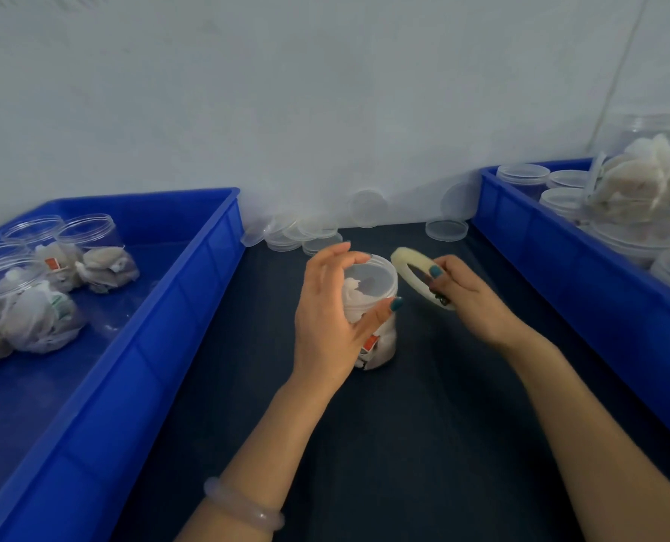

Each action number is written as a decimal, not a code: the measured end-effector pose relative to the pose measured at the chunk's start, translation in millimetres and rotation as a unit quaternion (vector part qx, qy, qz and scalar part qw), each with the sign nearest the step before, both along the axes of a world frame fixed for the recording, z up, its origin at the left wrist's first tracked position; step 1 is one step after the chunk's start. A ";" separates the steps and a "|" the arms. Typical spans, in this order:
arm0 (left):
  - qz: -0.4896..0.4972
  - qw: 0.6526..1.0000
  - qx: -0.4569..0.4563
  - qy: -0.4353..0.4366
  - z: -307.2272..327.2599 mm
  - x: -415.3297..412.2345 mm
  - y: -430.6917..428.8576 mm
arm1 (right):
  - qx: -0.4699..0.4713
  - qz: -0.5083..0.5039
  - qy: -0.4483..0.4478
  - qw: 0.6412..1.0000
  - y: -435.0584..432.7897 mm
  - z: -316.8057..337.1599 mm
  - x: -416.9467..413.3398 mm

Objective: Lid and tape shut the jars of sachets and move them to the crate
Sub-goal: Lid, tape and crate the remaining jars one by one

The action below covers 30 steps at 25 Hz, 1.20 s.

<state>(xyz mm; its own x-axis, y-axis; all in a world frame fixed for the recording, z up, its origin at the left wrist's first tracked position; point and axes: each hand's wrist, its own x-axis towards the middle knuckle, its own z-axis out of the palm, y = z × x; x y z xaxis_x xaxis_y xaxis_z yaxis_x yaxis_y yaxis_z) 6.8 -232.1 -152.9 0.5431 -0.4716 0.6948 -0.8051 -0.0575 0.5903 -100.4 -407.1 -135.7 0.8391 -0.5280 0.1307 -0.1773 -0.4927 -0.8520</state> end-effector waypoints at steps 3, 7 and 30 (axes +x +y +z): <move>-0.011 0.999 0.031 -0.010 -1.4 -2.2 0.1 | 0.011 0.025 -0.144 0.989 11.5 3.9 0.1; -0.011 0.998 -0.031 0.050 7.7 -0.7 4.6 | -0.202 0.011 -0.233 0.951 28.3 5.8 1.2; -0.013 0.976 -0.210 0.053 28.4 -4.6 11.5 | -0.438 -0.024 -0.262 0.860 57.9 7.0 8.2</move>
<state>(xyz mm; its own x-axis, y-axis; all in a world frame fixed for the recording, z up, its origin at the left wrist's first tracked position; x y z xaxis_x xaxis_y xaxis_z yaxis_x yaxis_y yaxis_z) 2.2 -220.6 -124.5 0.6135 -0.1720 0.7707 -0.7368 0.2263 0.6371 -92.3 -349.3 -128.8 0.5238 -0.0667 0.8492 0.0806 -0.9886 -0.1274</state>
